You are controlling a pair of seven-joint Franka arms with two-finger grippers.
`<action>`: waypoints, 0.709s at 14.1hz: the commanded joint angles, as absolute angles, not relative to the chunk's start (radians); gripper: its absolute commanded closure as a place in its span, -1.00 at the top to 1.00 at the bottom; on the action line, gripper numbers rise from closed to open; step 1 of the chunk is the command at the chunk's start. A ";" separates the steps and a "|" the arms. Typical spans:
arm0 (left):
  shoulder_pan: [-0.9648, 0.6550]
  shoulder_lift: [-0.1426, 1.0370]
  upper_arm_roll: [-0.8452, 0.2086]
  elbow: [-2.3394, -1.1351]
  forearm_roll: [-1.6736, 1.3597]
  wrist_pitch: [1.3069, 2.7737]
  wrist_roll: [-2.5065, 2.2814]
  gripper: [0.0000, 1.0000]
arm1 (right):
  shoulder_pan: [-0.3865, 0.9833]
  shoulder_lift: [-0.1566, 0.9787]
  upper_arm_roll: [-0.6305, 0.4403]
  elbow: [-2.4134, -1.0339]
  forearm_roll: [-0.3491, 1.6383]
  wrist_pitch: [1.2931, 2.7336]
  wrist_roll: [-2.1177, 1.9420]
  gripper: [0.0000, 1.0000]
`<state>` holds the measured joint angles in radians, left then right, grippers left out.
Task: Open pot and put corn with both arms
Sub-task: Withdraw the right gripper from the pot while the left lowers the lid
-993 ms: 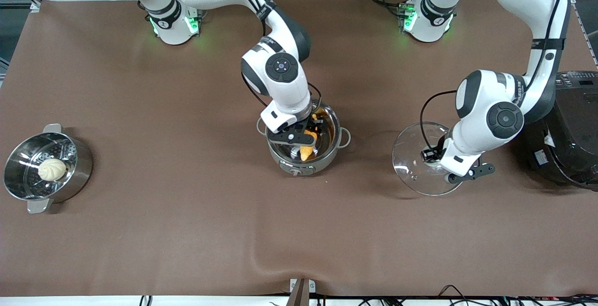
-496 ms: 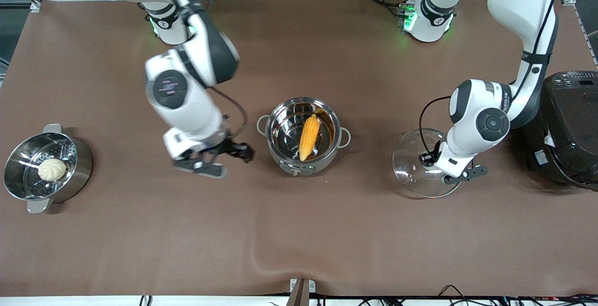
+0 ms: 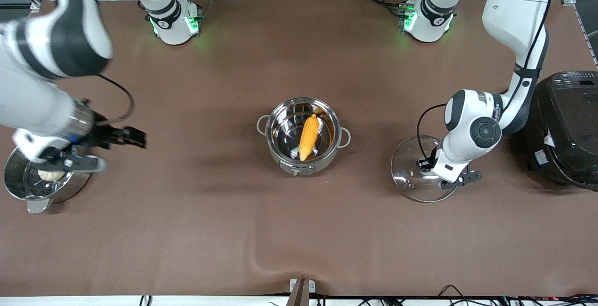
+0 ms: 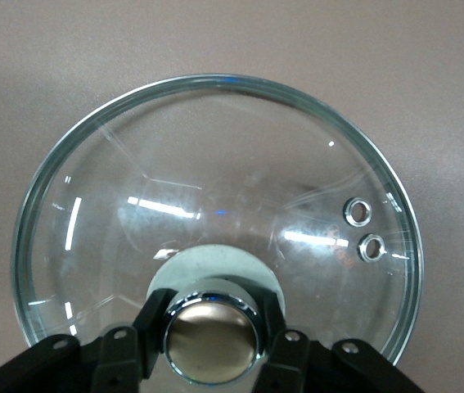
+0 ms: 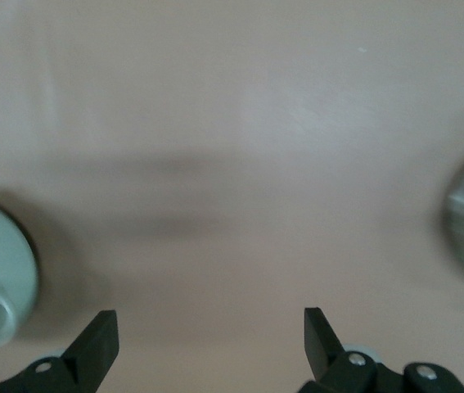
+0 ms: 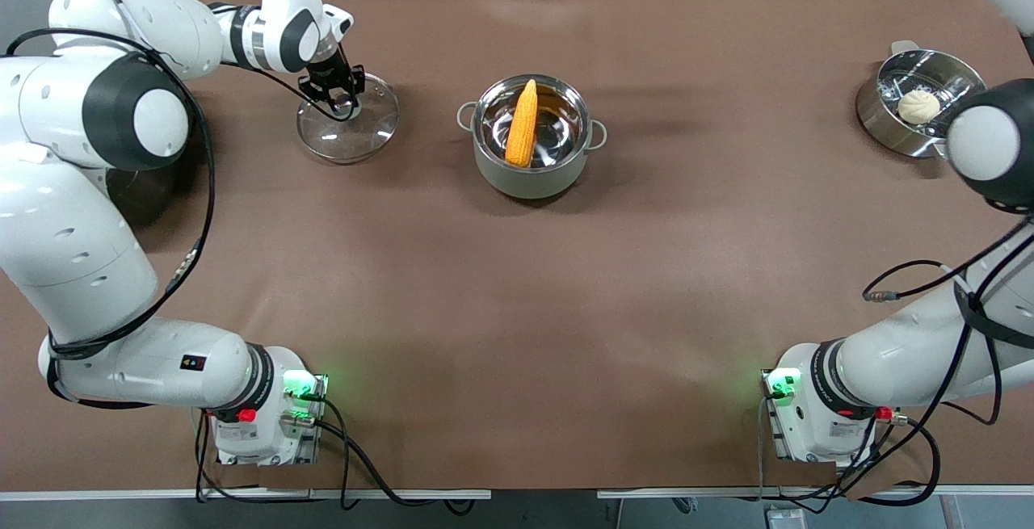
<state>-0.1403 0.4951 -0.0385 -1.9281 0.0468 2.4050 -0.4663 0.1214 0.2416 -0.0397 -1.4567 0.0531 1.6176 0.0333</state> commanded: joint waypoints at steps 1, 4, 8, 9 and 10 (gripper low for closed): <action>-0.141 0.466 -0.046 -1.931 0.069 2.393 -0.483 1.00 | 0.051 0.140 -0.014 -1.474 0.029 1.487 -0.058 1.00; -0.137 0.414 -0.046 -1.928 0.069 2.323 -0.485 1.00 | 0.035 0.054 -0.015 -1.483 0.009 1.411 -0.034 1.00; -0.129 0.229 -0.046 -1.917 0.071 2.119 -0.463 1.00 | 0.037 0.017 -0.012 -1.491 -0.024 1.414 0.040 1.00; -0.115 0.181 -0.046 -1.913 0.071 2.093 -0.457 1.00 | 0.037 0.012 -0.012 -1.496 -0.032 1.419 0.041 1.00; -0.107 0.135 -0.048 -1.908 0.071 2.070 -0.440 1.00 | 0.035 -0.007 -0.012 -1.531 -0.034 1.440 0.046 1.00</action>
